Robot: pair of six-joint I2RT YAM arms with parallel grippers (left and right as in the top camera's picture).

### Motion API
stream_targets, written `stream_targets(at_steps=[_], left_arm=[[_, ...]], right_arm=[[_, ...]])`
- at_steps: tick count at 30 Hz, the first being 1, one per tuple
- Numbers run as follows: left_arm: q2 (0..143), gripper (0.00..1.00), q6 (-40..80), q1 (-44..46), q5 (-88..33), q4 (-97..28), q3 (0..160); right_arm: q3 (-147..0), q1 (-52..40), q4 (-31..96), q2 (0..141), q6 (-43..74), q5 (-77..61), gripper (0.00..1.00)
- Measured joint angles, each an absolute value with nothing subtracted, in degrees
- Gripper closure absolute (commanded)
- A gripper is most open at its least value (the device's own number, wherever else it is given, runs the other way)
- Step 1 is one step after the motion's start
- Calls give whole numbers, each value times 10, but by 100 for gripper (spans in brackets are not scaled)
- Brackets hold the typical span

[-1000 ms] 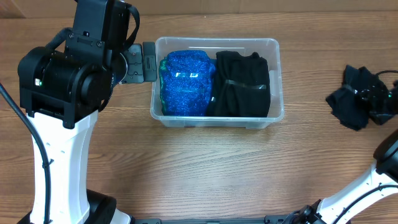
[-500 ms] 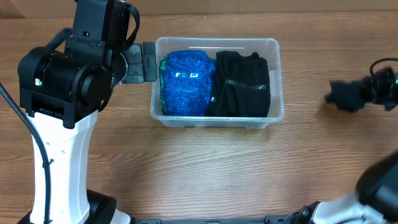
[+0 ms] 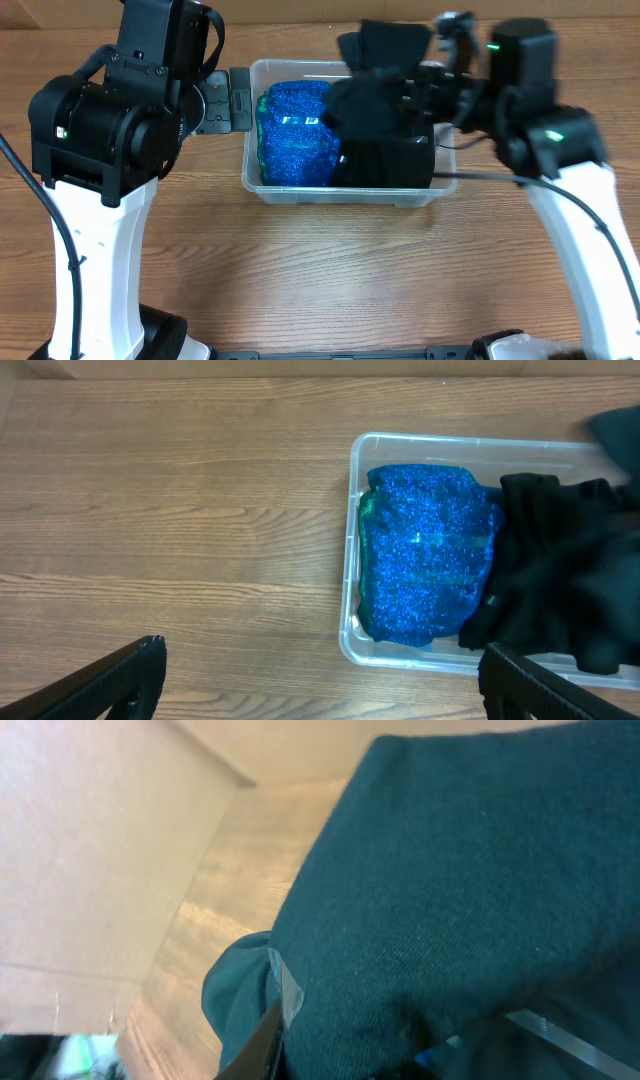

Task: Pack container

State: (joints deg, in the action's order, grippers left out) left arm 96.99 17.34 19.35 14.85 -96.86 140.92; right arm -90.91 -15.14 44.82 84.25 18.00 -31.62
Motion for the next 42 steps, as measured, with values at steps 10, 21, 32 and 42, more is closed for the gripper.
stream_targets(at_steps=[10,21,32,42], left_arm=[[970,0,173,194,149,-969,1409],[970,0,173,194,149,-969,1409],[970,0,173,194,149,-969,1409],[970,0,173,194,149,-969,1409]], right_arm=[[-903,-194,622,1061,224,-112,36],[-961,-187,664,916,193,-16,0],[-992,-188,723,650,147,-149,0],[-963,-152,700,490,103,52,0]])
